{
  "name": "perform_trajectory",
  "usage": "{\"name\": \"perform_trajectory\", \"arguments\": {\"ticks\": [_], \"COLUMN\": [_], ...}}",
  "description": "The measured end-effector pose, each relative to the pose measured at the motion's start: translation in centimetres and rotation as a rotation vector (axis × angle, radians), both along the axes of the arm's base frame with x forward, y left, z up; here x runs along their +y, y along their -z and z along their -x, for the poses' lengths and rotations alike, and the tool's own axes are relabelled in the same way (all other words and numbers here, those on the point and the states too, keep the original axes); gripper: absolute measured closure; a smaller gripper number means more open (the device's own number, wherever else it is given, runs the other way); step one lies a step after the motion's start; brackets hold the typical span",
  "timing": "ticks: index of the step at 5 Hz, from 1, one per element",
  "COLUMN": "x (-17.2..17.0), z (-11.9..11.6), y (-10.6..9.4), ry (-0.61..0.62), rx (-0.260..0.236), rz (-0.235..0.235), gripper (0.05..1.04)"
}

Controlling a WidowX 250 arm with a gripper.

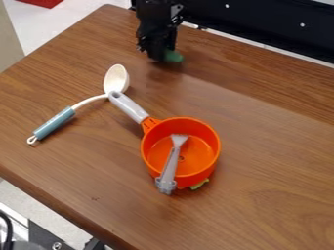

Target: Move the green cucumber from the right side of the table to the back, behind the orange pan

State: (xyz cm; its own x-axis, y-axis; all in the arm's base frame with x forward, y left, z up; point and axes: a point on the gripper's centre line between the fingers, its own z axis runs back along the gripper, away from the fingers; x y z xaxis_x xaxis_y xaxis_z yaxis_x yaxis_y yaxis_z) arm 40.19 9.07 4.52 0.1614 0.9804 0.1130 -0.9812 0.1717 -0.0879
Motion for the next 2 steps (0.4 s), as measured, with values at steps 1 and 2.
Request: {"name": "perform_trajectory", "arguments": {"ticks": [1,2], "x": [-0.18,-0.18], "z": [0.31,0.6], "y": [0.57,0.64], "ry": [0.023,0.001], "rx": [0.005,0.02], "rz": [0.006,0.012], "gripper": [0.708,0.425]}}
